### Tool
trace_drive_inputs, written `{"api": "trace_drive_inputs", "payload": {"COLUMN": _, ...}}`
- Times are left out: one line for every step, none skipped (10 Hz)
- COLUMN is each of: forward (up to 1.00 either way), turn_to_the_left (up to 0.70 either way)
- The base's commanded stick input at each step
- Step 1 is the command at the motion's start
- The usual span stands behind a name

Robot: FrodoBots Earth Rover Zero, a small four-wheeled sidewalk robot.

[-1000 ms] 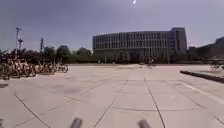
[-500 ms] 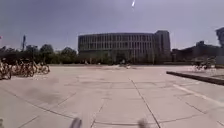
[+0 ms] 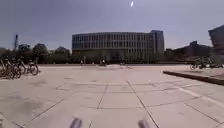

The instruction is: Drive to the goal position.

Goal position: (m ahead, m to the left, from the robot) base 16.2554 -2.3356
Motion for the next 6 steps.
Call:
{"api": "trace_drive_inputs", "payload": {"forward": 1.0, "turn_to_the_left": 0.0}}
{"api": "trace_drive_inputs", "payload": {"forward": 1.0, "turn_to_the_left": 0.0}}
{"api": "trace_drive_inputs", "payload": {"forward": 1.0, "turn_to_the_left": 0.0}}
{"api": "trace_drive_inputs", "payload": {"forward": 1.0, "turn_to_the_left": 0.0}}
{"api": "trace_drive_inputs", "payload": {"forward": 1.0, "turn_to_the_left": 0.0}}
{"api": "trace_drive_inputs", "payload": {"forward": 1.0, "turn_to_the_left": 0.0}}
